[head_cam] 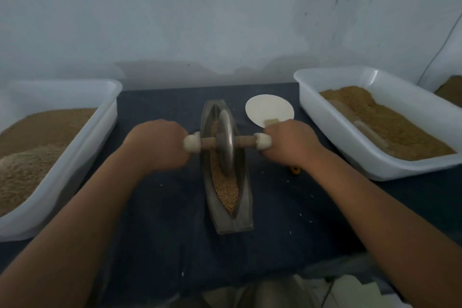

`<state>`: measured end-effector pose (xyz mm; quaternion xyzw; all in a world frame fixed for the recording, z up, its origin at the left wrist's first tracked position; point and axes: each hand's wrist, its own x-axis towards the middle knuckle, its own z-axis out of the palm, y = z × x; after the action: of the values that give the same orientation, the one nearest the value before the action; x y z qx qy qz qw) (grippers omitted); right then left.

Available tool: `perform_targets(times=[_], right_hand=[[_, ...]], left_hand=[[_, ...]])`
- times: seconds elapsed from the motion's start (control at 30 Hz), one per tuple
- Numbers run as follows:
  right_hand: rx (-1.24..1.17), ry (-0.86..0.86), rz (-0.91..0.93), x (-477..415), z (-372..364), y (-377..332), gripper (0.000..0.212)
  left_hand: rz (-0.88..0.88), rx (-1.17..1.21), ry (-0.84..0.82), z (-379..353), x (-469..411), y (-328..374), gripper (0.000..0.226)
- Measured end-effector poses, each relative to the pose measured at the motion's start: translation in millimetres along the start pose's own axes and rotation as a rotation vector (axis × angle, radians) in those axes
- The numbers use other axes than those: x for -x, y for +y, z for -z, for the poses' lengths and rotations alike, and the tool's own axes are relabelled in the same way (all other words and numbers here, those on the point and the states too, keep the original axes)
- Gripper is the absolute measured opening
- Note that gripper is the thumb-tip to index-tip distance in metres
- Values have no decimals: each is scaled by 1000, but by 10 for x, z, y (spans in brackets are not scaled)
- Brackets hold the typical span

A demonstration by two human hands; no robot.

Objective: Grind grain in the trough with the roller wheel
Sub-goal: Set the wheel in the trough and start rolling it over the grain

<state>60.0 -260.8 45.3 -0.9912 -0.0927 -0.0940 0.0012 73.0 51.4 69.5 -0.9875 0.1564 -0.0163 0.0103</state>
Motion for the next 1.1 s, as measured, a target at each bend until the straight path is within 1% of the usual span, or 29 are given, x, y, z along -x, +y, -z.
perform_targets(times=[0.07, 0.1, 0.17, 0.2, 0.27, 0.37, 0.47, 0.53, 0.6, 0.63, 0.7, 0.77, 0.83, 0.9, 0.97, 1.03, 1.1], right_hand=[[-22, -47, 61, 213, 86, 55, 34], [-57, -77, 79, 292, 129, 73, 36], [-83, -108, 90, 336, 164, 86, 38], [-69, -109, 82, 301, 149, 73, 36], [-19, -36, 48, 135, 81, 25, 33], [43, 132, 0, -196, 21, -53, 39], [82, 190, 40, -389, 99, -102, 39], [83, 161, 69, -359, 169, -115, 36], [68, 78, 93, -187, 220, -101, 33], [64, 34, 116, -65, 244, -80, 32], [52, -5, 186, 163, 302, -29, 30], [29, -18, 224, 287, 349, 5, 32], [36, -15, 200, 213, 308, -2, 34], [87, 37, 127, 1, 205, -31, 35], [102, 89, 48, -220, 99, -55, 36], [68, 135, 6, -365, 36, -59, 37], [44, 116, -20, -388, 25, -51, 36]], left_hand=[[-55, 23, -68, -28, 184, -50, 21], [-81, 16, -54, -56, 254, -66, 21], [-100, -20, 48, -116, 282, -65, 24], [-81, -31, 87, -141, 246, -51, 26], [-11, -21, 120, -170, 96, -41, 31], [105, 7, 116, -202, -160, -65, 38], [142, 53, 137, -235, -226, -73, 42], [123, 94, 84, -216, -141, -67, 34], [78, 130, 0, -199, 56, -75, 23], [49, 136, -13, -212, 182, -81, 21], [3, 147, 26, -263, 426, -98, 23], [-11, 170, 88, -314, 579, -83, 31], [15, 149, 139, -342, 517, -65, 40], [72, 90, 157, -323, 253, -58, 45], [127, 43, 136, -251, -75, -67, 41], [144, 21, 135, -170, -290, -73, 36], [131, 7, 140, -130, -338, -47, 33]])
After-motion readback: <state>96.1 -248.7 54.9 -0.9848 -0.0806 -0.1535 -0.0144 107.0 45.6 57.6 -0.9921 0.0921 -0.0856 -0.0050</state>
